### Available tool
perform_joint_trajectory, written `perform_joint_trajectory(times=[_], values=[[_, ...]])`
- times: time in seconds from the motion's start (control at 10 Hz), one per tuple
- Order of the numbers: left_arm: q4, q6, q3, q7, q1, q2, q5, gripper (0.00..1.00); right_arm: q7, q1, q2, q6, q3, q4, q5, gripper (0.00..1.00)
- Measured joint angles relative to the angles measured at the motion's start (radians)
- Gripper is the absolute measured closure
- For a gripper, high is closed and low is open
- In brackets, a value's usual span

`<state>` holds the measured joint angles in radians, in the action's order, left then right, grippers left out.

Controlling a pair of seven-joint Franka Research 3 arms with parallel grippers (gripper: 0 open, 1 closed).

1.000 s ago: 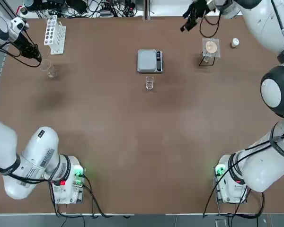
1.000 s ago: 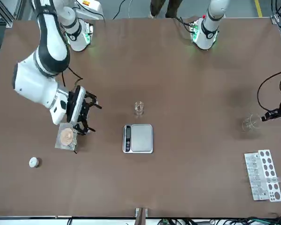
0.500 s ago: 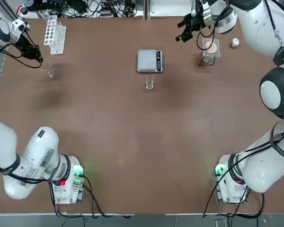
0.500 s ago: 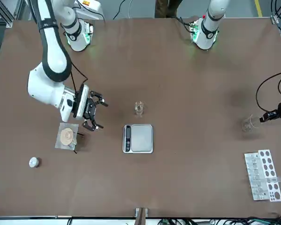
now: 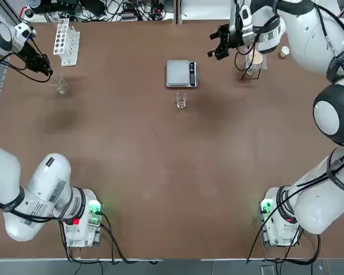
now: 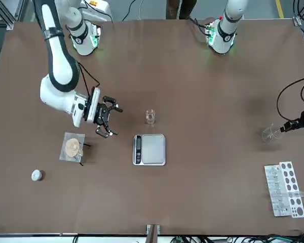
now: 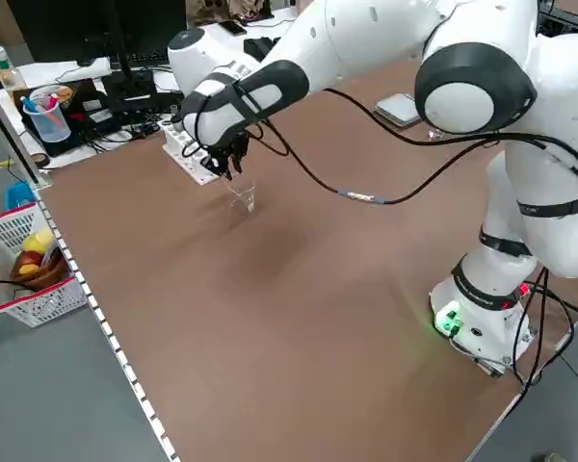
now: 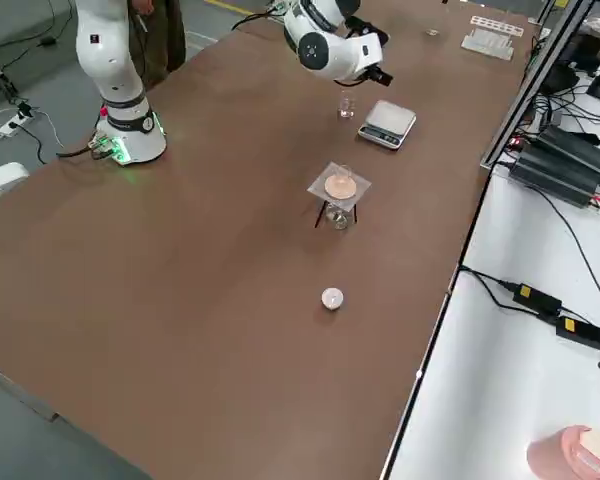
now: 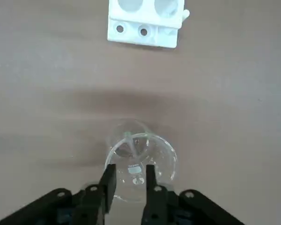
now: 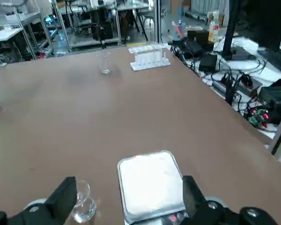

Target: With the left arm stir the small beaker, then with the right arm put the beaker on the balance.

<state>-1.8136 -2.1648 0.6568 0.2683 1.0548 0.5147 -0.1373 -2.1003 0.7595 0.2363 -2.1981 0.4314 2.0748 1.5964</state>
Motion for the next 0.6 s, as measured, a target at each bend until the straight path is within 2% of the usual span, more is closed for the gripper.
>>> perform_joint_trajectory(times=[0.3,0.4,0.6], values=[[0.017,0.03,0.004,0.0,0.002,-0.075,-0.03,0.61,-0.1,0.029,0.013,0.006,-0.006,0.052,0.105,0.0],[0.024,0.065,0.014,0.0,0.002,-0.133,-0.03,0.57,-0.134,0.029,0.014,0.016,-0.012,0.067,0.132,0.0],[0.038,0.167,0.067,-0.009,0.002,-0.26,-0.027,0.55,-0.208,0.03,0.02,0.035,-0.032,0.104,0.189,0.0]])
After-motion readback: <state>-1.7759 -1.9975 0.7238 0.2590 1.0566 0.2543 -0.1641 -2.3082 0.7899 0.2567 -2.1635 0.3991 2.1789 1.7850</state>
